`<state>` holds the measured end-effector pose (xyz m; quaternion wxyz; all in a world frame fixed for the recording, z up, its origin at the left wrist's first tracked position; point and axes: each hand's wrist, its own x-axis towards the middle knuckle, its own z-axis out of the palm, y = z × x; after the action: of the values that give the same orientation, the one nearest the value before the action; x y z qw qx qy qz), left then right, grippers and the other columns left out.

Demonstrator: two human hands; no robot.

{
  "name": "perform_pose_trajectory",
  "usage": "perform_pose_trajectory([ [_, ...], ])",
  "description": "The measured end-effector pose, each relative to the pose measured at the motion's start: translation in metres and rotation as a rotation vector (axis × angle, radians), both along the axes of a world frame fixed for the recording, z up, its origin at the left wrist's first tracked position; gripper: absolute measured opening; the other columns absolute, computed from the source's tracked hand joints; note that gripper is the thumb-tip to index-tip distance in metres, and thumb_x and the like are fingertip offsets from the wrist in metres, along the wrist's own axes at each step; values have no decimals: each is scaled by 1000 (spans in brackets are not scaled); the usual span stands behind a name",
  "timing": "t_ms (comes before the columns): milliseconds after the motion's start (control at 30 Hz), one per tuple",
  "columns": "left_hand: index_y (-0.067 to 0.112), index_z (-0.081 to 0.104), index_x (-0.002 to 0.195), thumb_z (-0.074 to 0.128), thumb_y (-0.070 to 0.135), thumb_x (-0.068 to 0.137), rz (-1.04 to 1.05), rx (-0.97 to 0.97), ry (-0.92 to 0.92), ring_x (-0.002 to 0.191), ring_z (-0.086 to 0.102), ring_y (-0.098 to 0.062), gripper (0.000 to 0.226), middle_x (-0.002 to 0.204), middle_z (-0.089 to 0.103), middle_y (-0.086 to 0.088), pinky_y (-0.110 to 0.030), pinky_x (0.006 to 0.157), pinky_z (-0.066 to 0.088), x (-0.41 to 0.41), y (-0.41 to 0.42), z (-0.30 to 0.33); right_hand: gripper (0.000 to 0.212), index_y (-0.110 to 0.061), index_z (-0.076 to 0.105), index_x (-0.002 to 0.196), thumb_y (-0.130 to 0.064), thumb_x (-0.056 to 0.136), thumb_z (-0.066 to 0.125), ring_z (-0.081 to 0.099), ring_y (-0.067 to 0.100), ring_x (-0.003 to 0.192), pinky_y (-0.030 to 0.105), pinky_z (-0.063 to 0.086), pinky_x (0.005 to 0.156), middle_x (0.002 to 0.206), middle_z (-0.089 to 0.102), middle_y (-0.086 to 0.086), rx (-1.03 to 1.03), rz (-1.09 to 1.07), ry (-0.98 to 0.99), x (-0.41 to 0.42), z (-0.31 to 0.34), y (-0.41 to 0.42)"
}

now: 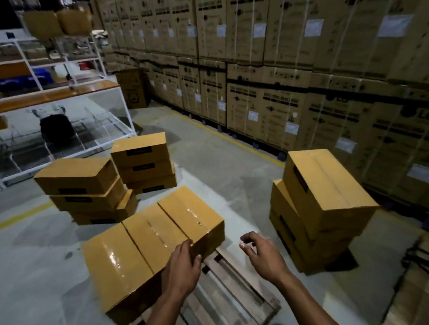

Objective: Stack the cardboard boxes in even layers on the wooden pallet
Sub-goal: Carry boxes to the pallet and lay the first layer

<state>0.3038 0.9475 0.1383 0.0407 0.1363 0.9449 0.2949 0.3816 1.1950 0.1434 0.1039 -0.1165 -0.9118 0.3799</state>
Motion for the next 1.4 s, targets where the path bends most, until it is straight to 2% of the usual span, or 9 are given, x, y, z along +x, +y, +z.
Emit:
perform_pose_trajectory([
  [133, 29, 44, 146, 56, 46, 101, -72, -37, 18, 125, 56, -18, 50, 140, 55, 7, -38, 95, 53, 0, 76, -4, 20, -38, 64, 116, -49, 101, 56, 59, 3, 106, 35, 55, 86, 113, 64, -18, -24, -86, 21, 22, -2, 85],
  [333, 26, 43, 149, 54, 48, 101, -217, -101, 4, 130, 55, -21, 54, 142, 54, 4, -37, 98, 50, 21, 186, -21, 19, -25, 70, 113, -37, 101, 61, 65, 10, 99, 33, 55, 82, 107, 68, -8, -20, -265, 15, 71, -8, 199],
  [533, 26, 39, 151, 54, 48, 100, -372, -152, -17, 132, 54, -20, 58, 146, 54, 2, -40, 101, 51, 21, 273, -33, 20, -27, 69, 117, -36, 102, 60, 63, 10, 104, 38, 58, 87, 112, 66, -10, -47, -428, 10, 107, -20, 277],
  [767, 28, 38, 151, 53, 50, 101, -477, -142, -14, 132, 55, -19, 57, 148, 53, 3, -38, 100, 51, -10, 378, -46, 18, -29, 67, 118, -33, 103, 59, 62, 8, 101, 31, 55, 83, 111, 65, -11, -48, -569, -23, 122, -30, 351],
  [933, 28, 40, 150, 53, 51, 100, -531, -112, -13, 131, 55, -18, 56, 147, 55, 4, -38, 102, 51, -40, 465, -54, 17, -29, 68, 117, -34, 103, 59, 63, 8, 102, 34, 56, 86, 111, 66, -11, -42, -601, -42, 98, -35, 422],
  [1167, 33, 42, 148, 59, 51, 98, -541, -44, -126, 126, 59, -17, 56, 144, 57, 7, -41, 99, 56, -105, 580, -60, 18, -28, 67, 117, -34, 102, 60, 63, 10, 104, 32, 54, 89, 112, 65, -10, -50, -587, -82, 30, -17, 521],
  [1400, 27, 41, 152, 60, 48, 100, -504, -95, -151, 129, 57, -21, 59, 149, 53, 4, -39, 100, 53, -153, 657, -67, 19, -24, 69, 119, -28, 102, 62, 62, 10, 101, 23, 46, 82, 108, 64, -9, -51, -595, -112, -26, -24, 596],
])
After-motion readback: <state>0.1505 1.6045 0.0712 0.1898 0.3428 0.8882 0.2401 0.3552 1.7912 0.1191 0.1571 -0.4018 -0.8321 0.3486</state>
